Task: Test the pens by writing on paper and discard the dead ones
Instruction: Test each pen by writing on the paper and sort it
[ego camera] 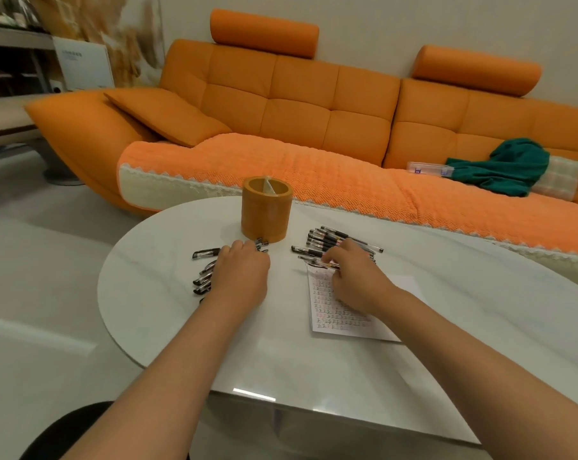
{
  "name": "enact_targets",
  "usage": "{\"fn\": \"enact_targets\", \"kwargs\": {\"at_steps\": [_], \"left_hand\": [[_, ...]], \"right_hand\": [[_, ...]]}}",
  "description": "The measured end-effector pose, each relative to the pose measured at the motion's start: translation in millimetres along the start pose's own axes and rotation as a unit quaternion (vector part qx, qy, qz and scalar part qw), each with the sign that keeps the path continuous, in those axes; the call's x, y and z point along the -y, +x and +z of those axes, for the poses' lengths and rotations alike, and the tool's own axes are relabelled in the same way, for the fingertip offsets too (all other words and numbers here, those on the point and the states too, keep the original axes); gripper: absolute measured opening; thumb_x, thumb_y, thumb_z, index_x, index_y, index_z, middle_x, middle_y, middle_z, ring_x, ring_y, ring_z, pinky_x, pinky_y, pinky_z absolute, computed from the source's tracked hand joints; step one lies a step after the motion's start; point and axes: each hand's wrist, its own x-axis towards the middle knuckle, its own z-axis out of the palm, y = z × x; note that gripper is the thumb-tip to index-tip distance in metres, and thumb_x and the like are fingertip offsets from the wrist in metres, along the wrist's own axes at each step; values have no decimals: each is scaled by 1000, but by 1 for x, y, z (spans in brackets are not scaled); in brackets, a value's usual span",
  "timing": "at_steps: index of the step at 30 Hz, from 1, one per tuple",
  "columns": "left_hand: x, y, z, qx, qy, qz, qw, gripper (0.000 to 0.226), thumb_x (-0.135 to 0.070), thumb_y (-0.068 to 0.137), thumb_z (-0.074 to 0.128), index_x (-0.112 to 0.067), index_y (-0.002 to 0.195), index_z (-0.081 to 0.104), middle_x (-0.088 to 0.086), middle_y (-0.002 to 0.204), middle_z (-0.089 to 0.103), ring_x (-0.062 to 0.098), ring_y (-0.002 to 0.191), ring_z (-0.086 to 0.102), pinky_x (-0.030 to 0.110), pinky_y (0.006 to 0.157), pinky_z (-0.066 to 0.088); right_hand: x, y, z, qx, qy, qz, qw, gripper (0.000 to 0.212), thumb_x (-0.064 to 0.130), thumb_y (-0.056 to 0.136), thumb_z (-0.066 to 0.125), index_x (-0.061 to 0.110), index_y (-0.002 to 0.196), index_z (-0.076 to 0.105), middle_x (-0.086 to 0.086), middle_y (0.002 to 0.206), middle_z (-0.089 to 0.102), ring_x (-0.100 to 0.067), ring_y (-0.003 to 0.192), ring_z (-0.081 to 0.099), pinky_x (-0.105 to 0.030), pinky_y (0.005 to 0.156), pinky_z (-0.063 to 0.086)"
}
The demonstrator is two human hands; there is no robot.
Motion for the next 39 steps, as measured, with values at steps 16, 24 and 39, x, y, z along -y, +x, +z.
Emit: {"fn": "enact_targets", "kwargs": {"at_steps": [16,24,39], "left_hand": [[-9,4,2,53,-101,60,992,54,3,89,50,-21,137,56,6,133,48,27,127,44,37,102,45],[-18,5,3,76,-127,53,988,53,5,88,53,-18,136,55,8,125,53,27,119,48,34,91,49],[-49,3,-9,-29,-344,146,927,29,-3,91,65,-28,104,59,-12,105,58,4,94,56,25,82,53]], "right_hand": [[-4,46,12,-80,-139,-34,986,43,7,93,54,33,127,62,5,117,64,-22,109,57,-39,91,33],[-3,39,13,-106,-126,-43,985,37,14,95,53,29,128,61,2,124,62,-24,116,54,-40,95,35],[-7,-33,-7,-68,284,27,956,15,25,96,62,30,94,76,11,77,73,-2,69,64,-27,69,53]]}}
